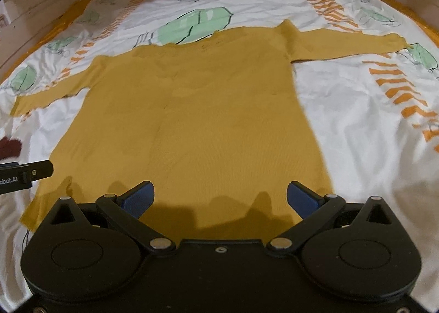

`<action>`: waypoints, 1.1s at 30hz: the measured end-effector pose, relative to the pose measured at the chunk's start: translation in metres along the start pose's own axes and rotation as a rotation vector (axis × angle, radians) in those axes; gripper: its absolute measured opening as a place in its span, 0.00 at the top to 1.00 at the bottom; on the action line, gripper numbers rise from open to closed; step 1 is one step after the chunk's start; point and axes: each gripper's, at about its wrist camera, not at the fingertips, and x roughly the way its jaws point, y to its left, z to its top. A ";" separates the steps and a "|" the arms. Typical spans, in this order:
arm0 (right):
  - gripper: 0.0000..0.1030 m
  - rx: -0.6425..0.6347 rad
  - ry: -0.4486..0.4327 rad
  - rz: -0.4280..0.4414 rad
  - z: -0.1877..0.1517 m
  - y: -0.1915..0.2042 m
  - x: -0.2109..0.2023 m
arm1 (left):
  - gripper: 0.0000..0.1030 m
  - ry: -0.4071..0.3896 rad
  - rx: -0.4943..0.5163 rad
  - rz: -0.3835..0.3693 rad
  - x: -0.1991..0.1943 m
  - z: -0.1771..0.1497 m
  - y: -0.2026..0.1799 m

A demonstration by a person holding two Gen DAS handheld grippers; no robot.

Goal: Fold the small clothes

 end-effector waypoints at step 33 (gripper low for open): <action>0.01 0.237 -0.193 -0.365 0.205 -0.247 0.119 | 0.23 -0.089 -0.101 0.025 0.188 0.127 -0.028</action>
